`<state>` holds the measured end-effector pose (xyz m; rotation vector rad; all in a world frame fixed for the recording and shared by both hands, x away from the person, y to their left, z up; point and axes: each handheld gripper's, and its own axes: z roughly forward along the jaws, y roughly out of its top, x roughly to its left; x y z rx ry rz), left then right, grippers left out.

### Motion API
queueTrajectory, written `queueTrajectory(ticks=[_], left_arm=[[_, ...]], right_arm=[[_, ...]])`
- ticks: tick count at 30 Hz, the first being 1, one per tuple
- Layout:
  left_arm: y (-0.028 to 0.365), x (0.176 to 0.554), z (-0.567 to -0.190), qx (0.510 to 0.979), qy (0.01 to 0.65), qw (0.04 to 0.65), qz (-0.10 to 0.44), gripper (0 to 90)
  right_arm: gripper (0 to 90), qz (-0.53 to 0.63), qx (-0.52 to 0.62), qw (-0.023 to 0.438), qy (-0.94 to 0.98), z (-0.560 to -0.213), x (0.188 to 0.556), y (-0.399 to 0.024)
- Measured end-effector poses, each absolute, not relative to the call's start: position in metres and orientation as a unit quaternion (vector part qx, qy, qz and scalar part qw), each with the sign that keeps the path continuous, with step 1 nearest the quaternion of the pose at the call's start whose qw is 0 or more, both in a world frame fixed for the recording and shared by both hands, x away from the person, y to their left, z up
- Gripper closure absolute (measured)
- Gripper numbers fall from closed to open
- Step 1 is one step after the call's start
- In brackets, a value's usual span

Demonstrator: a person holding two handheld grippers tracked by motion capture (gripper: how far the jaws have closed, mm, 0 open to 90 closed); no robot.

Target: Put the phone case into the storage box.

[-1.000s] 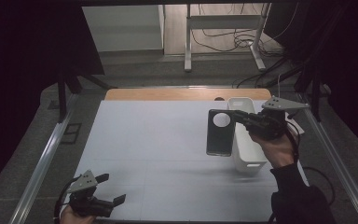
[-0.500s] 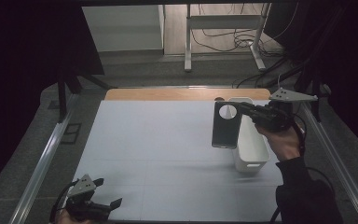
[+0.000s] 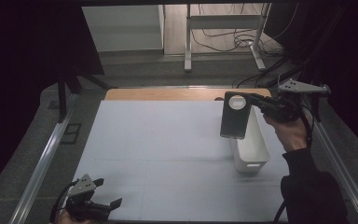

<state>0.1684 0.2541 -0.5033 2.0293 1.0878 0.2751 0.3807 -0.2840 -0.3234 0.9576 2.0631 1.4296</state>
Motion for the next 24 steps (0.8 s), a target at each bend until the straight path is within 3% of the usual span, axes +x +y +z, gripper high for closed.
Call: queueTrajectory(ticks=[24], left_arm=[[0.254, 0.169, -0.504, 0.804, 0.429, 0.398, 0.106, 0.0]], right_arm=[[81.2, 0.512, 0.368, 0.259, 0.732, -0.321, 0.426, -0.316]])
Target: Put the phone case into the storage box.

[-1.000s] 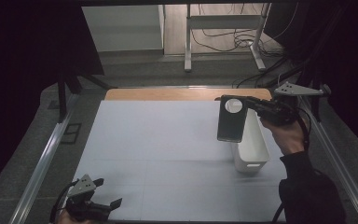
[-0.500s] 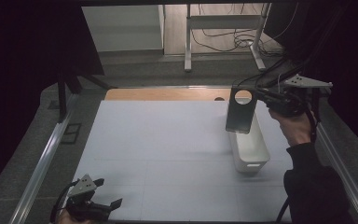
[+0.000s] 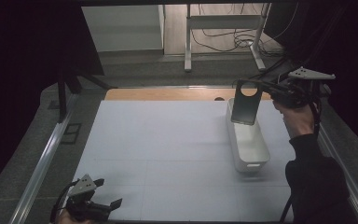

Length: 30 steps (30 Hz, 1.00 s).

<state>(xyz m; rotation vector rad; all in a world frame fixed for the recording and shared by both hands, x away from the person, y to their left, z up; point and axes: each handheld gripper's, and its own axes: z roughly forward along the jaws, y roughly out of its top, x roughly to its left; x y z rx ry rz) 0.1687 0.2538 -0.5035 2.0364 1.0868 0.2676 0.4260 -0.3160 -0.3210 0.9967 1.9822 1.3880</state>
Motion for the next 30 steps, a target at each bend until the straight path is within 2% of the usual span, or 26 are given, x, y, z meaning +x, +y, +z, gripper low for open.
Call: queueTrajectory(ticks=[13, 30], left_arm=[[0.253, 0.169, -0.504, 0.806, 0.429, 0.394, 0.105, 0.0], [0.253, 0.17, -0.504, 0.807, 0.428, 0.394, 0.102, 0.0]], right_arm=[[81.3, 0.508, 0.371, 0.267, 0.73, -0.325, 0.447, -0.324], [81.3, 0.49, 0.383, 0.277, 0.733, -0.351, 0.482, -0.322]])
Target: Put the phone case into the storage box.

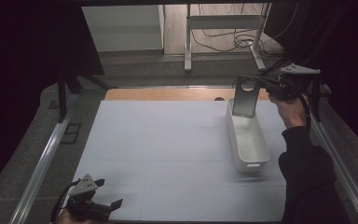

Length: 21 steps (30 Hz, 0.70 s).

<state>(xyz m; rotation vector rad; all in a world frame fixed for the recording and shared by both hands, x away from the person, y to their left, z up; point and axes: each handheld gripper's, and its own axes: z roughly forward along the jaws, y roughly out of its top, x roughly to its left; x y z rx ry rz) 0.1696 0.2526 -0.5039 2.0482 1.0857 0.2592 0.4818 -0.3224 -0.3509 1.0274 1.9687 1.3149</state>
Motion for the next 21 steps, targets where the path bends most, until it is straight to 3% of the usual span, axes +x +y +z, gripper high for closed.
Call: queueTrajectory(ticks=[21], left_arm=[[0.251, 0.17, -0.504, 0.813, 0.425, 0.387, 0.1, 0.0]], right_arm=[[81.4, 0.501, 0.369, 0.265, 0.736, -0.382, 0.513, -0.322]])
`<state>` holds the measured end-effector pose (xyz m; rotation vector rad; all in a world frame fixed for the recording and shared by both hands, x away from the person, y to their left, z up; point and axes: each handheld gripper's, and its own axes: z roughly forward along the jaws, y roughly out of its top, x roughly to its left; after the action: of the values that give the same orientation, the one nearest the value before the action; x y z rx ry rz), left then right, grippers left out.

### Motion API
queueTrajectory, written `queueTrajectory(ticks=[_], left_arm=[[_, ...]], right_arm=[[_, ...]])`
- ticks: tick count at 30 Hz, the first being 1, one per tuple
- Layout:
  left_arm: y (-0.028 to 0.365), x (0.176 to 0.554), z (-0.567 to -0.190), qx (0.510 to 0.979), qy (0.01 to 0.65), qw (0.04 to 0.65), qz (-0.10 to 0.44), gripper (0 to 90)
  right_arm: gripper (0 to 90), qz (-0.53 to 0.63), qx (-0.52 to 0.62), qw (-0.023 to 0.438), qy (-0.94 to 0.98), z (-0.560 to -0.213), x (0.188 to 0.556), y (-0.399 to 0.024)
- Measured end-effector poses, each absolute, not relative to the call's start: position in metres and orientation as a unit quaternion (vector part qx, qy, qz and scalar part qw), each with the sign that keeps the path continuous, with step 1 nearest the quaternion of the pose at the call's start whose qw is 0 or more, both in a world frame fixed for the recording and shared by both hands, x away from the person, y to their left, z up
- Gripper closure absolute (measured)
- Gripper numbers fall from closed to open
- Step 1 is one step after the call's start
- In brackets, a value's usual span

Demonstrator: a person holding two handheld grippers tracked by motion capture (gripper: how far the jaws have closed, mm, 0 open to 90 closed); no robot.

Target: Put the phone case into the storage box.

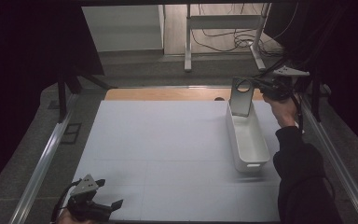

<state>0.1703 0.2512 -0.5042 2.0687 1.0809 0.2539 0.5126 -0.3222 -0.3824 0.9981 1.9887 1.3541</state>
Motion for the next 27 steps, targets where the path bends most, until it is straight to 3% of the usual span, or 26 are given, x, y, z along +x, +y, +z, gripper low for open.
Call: queueTrajectory(ticks=[27], left_arm=[[0.25, 0.171, -0.505, 0.816, 0.424, 0.379, 0.099, 0.0]], right_arm=[[81.5, 0.515, 0.342, 0.253, 0.744, -0.413, 0.531, -0.334]])
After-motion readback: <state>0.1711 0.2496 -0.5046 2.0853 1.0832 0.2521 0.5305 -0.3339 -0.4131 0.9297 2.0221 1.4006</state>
